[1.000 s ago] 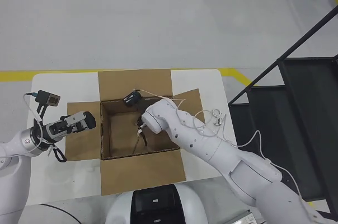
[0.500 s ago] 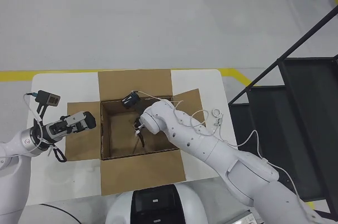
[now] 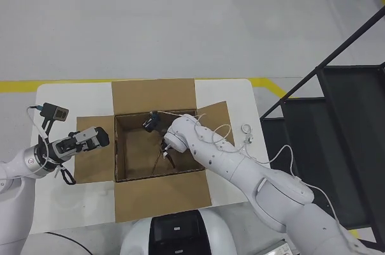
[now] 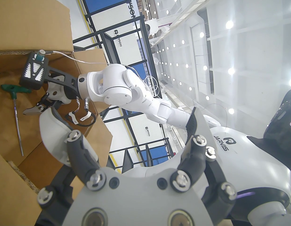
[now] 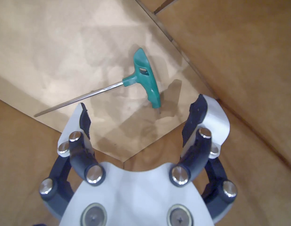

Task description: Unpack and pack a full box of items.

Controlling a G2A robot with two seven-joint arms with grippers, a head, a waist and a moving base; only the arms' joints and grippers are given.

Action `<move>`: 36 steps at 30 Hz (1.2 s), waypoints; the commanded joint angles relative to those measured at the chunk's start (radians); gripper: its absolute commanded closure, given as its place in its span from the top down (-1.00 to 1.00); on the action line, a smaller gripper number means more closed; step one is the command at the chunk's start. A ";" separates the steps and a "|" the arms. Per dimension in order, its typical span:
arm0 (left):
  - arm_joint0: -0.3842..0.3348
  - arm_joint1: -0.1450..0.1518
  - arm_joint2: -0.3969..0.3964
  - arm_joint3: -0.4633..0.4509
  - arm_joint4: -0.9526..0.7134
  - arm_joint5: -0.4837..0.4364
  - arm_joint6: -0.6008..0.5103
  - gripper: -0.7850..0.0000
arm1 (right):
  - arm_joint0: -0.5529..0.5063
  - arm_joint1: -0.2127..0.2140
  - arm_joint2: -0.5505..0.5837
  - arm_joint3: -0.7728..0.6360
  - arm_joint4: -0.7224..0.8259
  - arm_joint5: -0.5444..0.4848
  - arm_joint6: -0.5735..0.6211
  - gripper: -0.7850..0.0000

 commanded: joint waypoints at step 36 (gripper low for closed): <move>0.000 0.000 0.000 0.000 0.000 0.000 0.000 1.00 | -0.004 -0.063 -0.001 0.067 -0.106 -0.022 -0.066 -1.00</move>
